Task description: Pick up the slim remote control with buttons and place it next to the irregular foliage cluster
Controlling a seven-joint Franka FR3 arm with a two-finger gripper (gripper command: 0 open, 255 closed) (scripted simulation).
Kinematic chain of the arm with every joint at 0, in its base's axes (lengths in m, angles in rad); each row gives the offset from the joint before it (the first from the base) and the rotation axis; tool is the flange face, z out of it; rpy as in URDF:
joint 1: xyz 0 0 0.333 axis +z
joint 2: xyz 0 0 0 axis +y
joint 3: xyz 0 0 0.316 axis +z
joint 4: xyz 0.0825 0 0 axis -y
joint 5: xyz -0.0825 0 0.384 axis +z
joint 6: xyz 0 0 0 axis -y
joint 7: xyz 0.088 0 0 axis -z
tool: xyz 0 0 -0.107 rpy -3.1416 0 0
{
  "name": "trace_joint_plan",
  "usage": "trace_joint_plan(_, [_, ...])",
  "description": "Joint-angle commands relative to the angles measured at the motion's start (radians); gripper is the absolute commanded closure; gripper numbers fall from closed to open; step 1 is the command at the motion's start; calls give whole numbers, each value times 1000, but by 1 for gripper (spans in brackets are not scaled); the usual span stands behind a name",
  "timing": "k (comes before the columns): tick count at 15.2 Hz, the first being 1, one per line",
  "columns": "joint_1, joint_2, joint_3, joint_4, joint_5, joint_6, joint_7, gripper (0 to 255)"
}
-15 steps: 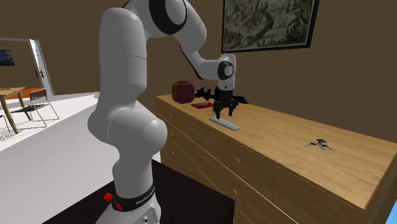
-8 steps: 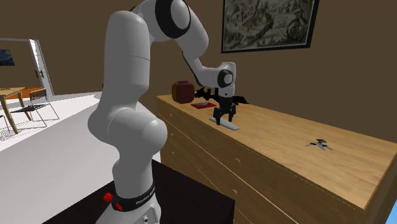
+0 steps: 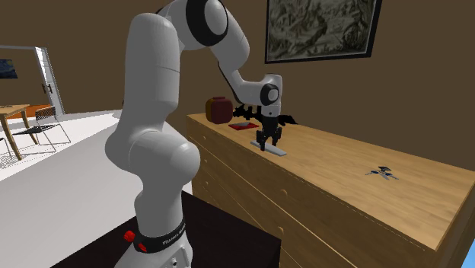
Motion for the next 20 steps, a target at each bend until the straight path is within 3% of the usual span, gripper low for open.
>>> trace_joint_plan(1, [0, 0, 0, 0, 0, 0, 0, 255])
trace_joint_plan(9, [0, 1, 0, 0, 0, 0, 0, 255])
trace_joint_plan(20, [4, -77, -5, 59, -22, -135, 16, 255])
